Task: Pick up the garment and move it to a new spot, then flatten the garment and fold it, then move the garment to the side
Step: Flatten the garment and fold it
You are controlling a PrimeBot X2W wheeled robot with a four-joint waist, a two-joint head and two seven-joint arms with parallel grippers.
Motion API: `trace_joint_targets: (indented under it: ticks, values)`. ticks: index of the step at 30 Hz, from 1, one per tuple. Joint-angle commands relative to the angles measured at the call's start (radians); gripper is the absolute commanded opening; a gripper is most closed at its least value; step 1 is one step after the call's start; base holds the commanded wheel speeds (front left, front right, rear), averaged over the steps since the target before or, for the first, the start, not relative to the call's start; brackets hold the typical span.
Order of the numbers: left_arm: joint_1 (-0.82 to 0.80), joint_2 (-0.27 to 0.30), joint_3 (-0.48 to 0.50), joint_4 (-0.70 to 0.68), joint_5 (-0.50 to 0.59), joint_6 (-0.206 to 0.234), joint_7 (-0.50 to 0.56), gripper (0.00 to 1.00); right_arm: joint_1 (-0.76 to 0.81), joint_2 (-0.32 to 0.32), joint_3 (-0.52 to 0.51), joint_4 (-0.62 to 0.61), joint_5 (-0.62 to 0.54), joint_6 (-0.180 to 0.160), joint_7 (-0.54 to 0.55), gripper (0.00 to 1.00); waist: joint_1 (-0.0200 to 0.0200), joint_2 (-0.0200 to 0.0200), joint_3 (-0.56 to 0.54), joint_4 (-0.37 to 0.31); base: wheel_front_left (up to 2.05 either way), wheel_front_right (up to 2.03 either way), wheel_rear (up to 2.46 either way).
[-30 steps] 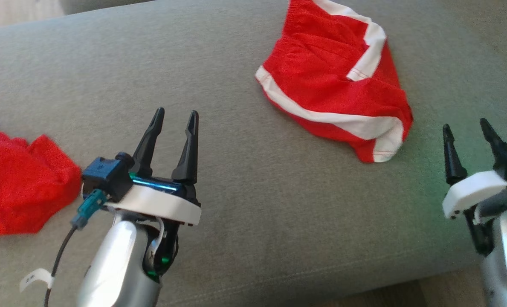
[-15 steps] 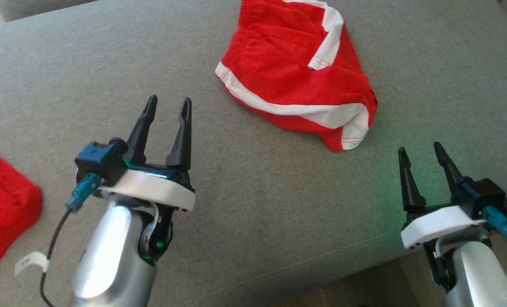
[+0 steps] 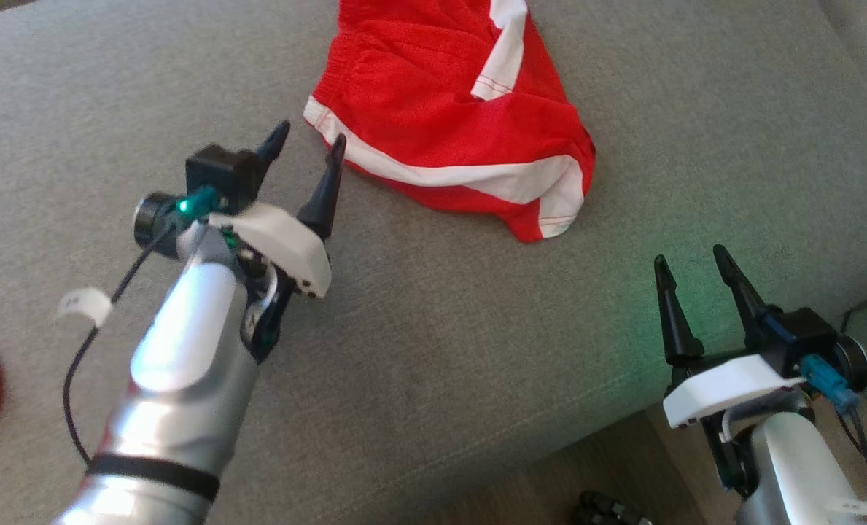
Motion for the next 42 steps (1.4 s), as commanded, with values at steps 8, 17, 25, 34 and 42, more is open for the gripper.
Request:
trace_joint_targets:
  ticks: [8, 17, 25, 34, 42]
  values:
    - [-0.186, 0.06, -0.024, 0.145, 0.065, 0.002, 0.0, 1.0, -0.058, 0.014, 0.006, 0.022, 0.004, -0.001, -0.037, 1.0, 0.0, 0.0, 0.046, -0.04, 0.0, 0.0, 0.0]
    - [-0.256, 0.066, -0.072, 0.275, 0.069, -0.014, -0.025, 1.0, -0.072, 0.022, -0.006, 0.055, -0.002, -0.001, -0.054, 1.0, 0.0, 0.0, 0.053, -0.052, 0.0, 0.0, 0.0]
    - [-0.275, 0.049, -0.096, 0.321, 0.042, -0.02, -0.058, 0.68, -0.077, 0.025, -0.003, 0.071, -0.01, -0.001, -0.057, 1.0, 0.0, 0.0, 0.046, -0.046, 0.0, 0.0, 0.0]
    - [-0.284, 0.038, -0.129, 0.306, -0.034, -0.023, -0.073, 0.0, -0.092, 0.026, 0.028, 0.091, -0.003, -0.001, -0.061, 1.0, 0.0, 0.0, 0.033, -0.027, 0.0, 0.0, 0.0]
    - [-0.312, 0.066, -0.18, 0.293, -0.127, -0.023, -0.066, 0.0, -0.134, 0.026, 0.13, 0.125, 0.001, -0.001, -0.066, 1.0, 0.0, 0.0, 0.023, -0.021, 0.0, 0.0, 0.0]
